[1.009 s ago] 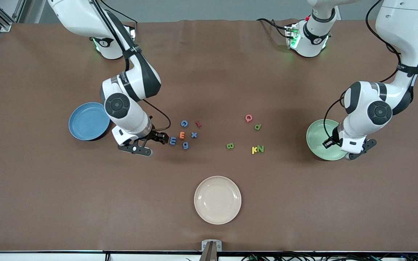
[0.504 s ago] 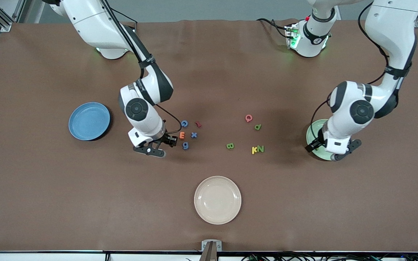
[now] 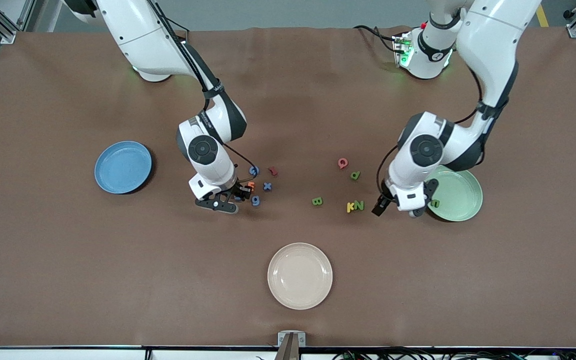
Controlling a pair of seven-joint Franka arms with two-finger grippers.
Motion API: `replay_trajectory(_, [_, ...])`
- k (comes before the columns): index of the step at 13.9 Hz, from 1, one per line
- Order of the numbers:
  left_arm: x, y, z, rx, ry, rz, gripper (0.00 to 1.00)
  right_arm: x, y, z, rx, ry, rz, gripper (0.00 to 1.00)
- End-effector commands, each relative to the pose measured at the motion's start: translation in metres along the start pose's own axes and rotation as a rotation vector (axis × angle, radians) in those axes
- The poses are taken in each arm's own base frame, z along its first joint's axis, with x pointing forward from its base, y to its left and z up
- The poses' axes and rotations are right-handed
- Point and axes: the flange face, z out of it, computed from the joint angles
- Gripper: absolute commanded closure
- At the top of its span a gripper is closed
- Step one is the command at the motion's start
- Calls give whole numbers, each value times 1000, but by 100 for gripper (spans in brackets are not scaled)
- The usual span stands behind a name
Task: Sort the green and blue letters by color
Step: 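Grasp the green Z with the left gripper while the right gripper grasps blue 3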
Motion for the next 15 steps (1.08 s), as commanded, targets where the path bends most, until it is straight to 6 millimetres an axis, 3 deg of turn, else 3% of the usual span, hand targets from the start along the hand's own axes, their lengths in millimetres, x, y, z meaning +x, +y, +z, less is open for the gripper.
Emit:
replay_trajectory(1, [-2,16,20,10,-4,-154,3,-3,3,0,-12,12,-4,50])
replay_trajectory(4, [-7,20,41,24,-16,-291,5,-5,2,1,-11,13,-5,50])
replay_trajectory(7, [-30,28,56,33,-19,-370,9,-10,-2,2,-10,14,2,50])
replay_trajectory(11, [-36,28,58,37,-15,-375,10,-14,-4,9,-20,9,-5,50])
replay_trajectory(12, [-38,27,61,41,-15,-371,13,-14,-3,10,-21,8,-7,50])
replay_trajectory(15, [-38,26,65,45,-7,-352,52,-14,-3,10,-27,13,-16,59])
